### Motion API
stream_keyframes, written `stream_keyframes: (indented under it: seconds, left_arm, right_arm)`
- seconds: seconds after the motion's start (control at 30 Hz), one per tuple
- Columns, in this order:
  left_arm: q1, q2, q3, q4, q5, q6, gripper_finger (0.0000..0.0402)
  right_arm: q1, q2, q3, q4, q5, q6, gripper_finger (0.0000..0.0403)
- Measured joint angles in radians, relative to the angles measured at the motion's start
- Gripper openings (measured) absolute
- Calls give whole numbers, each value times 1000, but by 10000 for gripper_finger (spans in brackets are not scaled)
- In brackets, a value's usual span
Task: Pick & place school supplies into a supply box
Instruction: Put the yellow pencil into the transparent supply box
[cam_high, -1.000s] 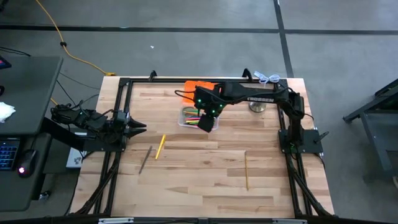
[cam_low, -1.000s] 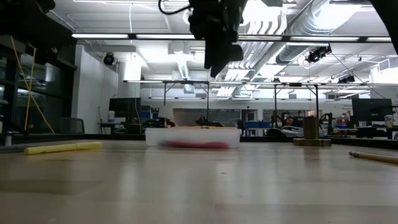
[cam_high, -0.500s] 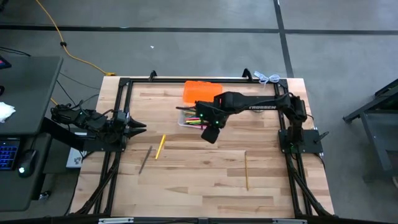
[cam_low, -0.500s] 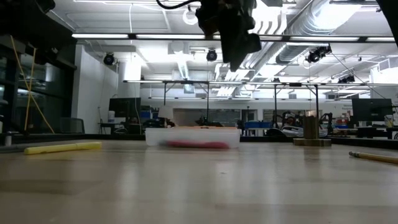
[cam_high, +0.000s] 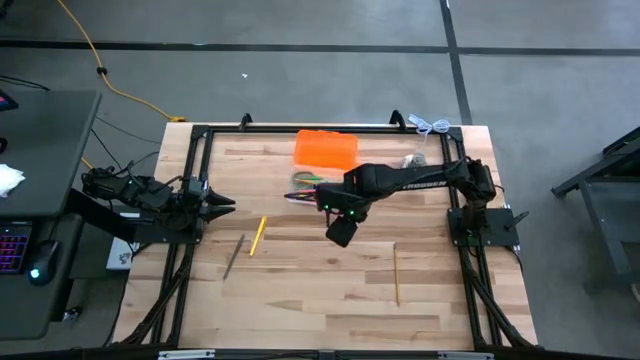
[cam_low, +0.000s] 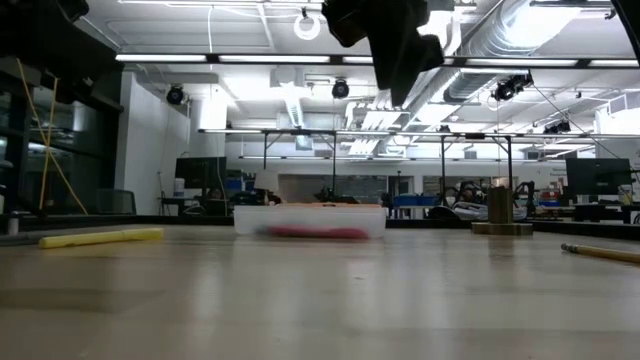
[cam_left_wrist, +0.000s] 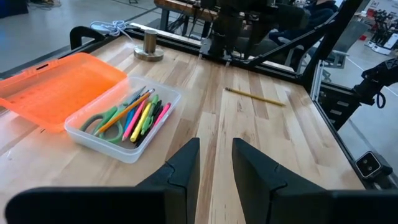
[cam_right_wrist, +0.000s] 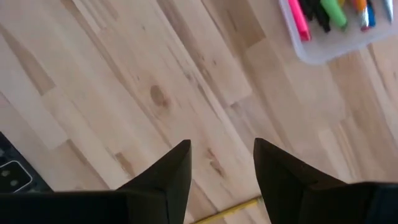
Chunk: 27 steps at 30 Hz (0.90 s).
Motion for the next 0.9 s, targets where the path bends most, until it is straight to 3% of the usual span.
stream_keyframes:
  seconds: [0.53, 0.9]
  left_arm:
    - [0, 0, 0, 1, 0, 0, 122]
    - [0, 0, 0, 1, 0, -2, 122]
  right_arm:
    - [95, 0, 0, -130, 92, 338, 152]
    - [149, 0, 0, -226, 140, 556, 181]
